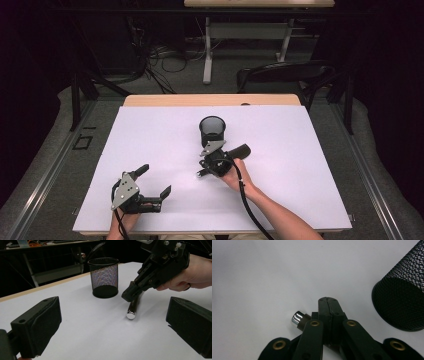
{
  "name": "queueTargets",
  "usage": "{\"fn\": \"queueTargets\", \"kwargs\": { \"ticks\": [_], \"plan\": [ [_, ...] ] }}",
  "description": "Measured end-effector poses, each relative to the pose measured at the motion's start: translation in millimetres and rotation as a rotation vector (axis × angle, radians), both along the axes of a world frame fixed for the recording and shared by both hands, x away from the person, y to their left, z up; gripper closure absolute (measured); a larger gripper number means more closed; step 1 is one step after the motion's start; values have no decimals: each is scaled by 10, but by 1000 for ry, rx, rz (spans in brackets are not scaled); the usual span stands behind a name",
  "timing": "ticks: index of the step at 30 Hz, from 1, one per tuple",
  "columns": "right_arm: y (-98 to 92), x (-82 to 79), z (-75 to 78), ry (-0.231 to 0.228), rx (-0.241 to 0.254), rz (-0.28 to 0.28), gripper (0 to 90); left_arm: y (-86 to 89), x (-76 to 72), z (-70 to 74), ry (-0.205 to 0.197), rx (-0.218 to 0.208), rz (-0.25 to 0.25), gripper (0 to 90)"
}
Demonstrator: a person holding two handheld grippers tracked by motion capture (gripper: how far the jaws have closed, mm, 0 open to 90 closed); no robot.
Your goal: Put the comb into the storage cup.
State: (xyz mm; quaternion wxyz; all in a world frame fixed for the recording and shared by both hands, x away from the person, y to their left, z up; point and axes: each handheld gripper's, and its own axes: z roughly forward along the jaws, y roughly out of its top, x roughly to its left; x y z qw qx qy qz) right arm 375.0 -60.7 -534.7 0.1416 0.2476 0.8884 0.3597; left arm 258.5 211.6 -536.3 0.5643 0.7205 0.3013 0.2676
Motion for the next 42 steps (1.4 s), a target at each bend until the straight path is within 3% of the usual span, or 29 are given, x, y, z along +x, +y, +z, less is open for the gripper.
{"fn": "queueTargets", "kwargs": {
  "ticks": [11,42],
  "plan": [
    [28,28,-61,18,-41,-8,900,1,0,-2,3,-1,0,2],
    [-38,23,-91,68,-82,0,900,6,-3,4,-1,-2,2,2]
  ]
}}
